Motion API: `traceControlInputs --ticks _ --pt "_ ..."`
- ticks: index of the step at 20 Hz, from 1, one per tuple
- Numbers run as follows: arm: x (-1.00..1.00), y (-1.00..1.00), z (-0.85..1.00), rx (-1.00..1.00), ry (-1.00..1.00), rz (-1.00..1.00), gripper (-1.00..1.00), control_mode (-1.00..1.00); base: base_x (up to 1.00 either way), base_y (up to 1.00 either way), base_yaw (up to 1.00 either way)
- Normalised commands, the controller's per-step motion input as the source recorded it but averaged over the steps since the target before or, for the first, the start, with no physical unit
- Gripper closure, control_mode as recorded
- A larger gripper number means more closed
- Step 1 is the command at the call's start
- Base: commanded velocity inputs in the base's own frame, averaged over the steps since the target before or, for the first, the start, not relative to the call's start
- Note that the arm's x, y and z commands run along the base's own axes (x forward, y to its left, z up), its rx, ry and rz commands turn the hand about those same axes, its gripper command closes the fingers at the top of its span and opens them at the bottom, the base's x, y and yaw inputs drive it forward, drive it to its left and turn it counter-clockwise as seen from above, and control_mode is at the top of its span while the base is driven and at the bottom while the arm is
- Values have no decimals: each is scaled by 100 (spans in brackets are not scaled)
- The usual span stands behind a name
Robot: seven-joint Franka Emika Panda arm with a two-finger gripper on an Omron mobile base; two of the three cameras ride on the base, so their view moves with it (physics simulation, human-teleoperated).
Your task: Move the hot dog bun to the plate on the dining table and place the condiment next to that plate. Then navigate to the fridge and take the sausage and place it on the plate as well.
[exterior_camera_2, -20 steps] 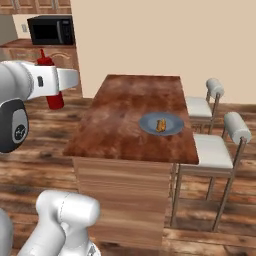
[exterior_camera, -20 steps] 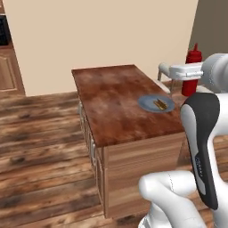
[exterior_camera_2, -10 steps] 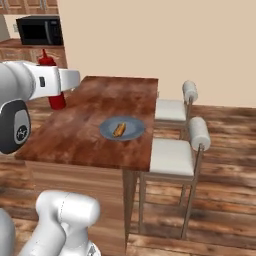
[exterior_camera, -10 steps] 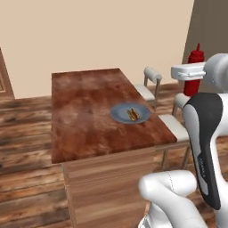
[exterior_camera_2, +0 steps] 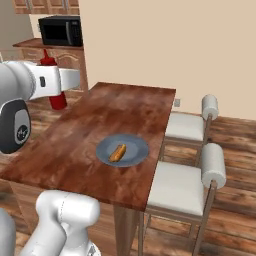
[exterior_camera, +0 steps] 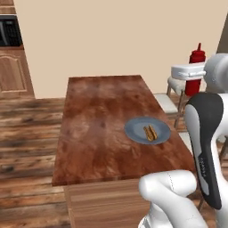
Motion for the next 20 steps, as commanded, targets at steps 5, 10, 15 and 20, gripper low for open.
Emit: traceControlInputs --ticks 5,10,15,20 --pt "5 -34 -42 7 1 20 100 -100 18 -11 12" --pt "-6 -73 -80 12 0 41 100 -100 0 0 0" --pt "-15 -59 -80 8 2 42 100 -100 0 0 0" --pt "-4 -29 -67 2 7 37 100 -100 0 0 0"
